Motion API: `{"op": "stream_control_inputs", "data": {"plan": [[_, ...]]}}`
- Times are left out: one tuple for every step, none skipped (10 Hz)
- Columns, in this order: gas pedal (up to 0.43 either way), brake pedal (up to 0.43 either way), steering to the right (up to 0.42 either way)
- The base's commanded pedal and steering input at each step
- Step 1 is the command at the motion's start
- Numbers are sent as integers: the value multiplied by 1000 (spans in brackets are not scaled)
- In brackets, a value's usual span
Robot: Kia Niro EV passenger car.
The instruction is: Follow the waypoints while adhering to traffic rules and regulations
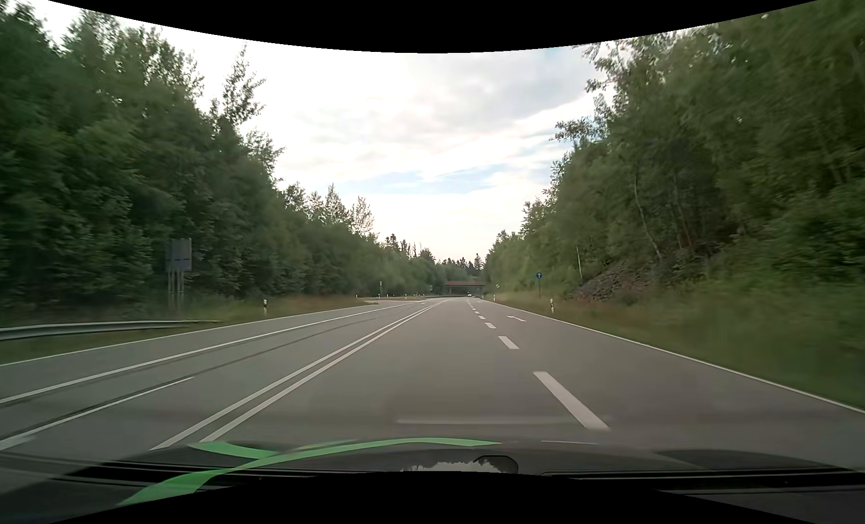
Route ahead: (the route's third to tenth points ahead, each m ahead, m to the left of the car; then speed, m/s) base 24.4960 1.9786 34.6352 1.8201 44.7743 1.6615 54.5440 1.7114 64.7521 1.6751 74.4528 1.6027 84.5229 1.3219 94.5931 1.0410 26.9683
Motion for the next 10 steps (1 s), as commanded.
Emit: {"op": "stream_control_inputs", "data": {"plan": [[228, 0, 0], [228, 0, -1], [228, 0, -1], [209, 0, -1], [189, 0, -1], [177, 0, -2], [169, 0, -5], [169, 0, -5], [169, 0, -5], [169, 0, -5]]}}
